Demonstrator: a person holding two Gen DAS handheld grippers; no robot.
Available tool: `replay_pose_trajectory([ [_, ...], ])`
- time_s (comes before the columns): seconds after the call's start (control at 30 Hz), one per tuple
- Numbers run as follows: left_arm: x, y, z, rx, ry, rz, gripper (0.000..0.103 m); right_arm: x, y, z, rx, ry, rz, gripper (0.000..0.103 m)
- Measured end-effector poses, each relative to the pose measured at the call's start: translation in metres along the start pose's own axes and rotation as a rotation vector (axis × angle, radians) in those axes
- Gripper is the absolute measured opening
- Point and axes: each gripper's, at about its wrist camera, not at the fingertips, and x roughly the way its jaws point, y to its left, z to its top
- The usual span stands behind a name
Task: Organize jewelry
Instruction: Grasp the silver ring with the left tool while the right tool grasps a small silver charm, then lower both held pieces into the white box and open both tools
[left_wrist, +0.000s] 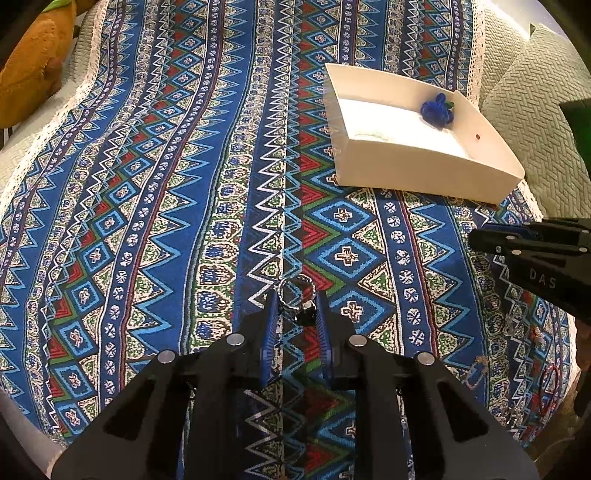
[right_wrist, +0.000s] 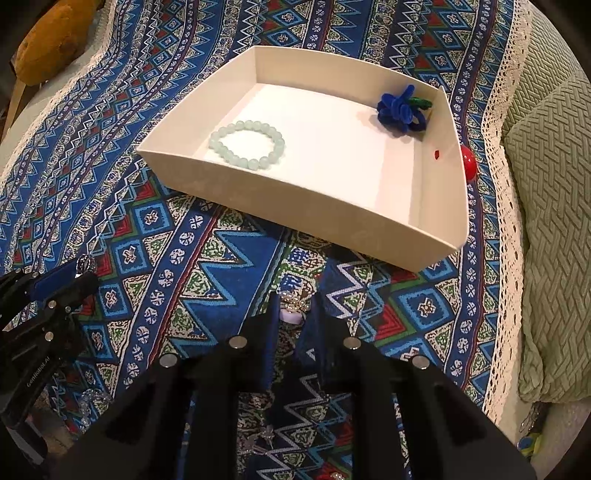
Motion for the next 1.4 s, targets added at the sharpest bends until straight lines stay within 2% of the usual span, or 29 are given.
replay_pose_trajectory([
  [0.37,-0.027,-0.008,0.021,0.033,-0.035,-0.038,0.021,-0.043,-0.012,-0.006,0.001,-0.055,0.002,0.018],
  [0.53,-0.035,-0.022,0.045,0.05,-0.045,-0.074,0.021,-0.065,-0.02,0.007,0.006,-0.094,0.001,0.018],
  [0.8,-0.035,-0.05,0.101,0.088,-0.044,-0.142,0.021,-0.096,-0.045,0.051,0.01,-0.157,-0.008,0.018],
  [0.97,-0.019,-0.065,0.125,0.125,-0.017,-0.166,0.021,-0.093,-0.056,0.076,0.009,-0.15,-0.002,0.018],
  [1.33,0.024,-0.067,0.16,0.144,0.041,-0.133,0.022,-0.07,-0.066,0.1,0.015,-0.133,0.001,0.019],
  [1.37,0.026,-0.066,0.161,0.143,0.046,-0.135,0.025,-0.069,-0.067,0.101,0.014,-0.13,0.004,0.019],
  [1.4,0.027,-0.066,0.162,0.14,0.051,-0.135,0.036,-0.067,-0.067,0.102,0.011,-0.122,0.005,0.019],
])
